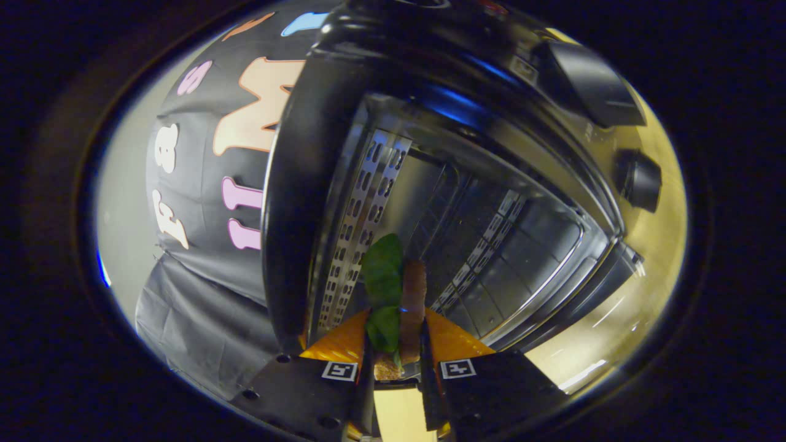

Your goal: Open the toaster oven, put the food inside, and close the toaster oven door.

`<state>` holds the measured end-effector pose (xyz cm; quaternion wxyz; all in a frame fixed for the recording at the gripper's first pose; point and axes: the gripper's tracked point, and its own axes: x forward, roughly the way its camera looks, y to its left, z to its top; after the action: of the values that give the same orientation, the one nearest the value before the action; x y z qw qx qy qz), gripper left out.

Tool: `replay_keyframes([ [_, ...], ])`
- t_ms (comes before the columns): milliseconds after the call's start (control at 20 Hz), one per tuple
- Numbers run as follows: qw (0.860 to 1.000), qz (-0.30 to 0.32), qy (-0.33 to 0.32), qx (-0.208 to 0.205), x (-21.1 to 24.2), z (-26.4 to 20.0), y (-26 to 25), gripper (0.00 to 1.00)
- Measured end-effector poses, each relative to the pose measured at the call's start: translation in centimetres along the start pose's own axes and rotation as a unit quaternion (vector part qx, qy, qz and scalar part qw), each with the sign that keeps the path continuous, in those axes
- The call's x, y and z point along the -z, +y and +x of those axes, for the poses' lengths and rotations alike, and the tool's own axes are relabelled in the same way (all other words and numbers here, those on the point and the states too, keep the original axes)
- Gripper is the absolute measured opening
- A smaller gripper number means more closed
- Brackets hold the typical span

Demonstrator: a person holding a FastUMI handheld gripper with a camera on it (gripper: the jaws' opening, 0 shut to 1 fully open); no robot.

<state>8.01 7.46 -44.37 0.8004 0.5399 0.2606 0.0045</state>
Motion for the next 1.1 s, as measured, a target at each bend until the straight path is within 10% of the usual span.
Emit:
replay_keyframes([
  [500,0.987,-0.152,-0.028,0.052,-0.5,-0.6,-1.1,0.71],
  [850,0.944,-0.291,-0.088,0.127,-4.5,-1.8,-1.8,0.99],
  [1100,0.921,-0.349,-0.094,0.148,-5.3,-2.8,-2.2,0.98],
])
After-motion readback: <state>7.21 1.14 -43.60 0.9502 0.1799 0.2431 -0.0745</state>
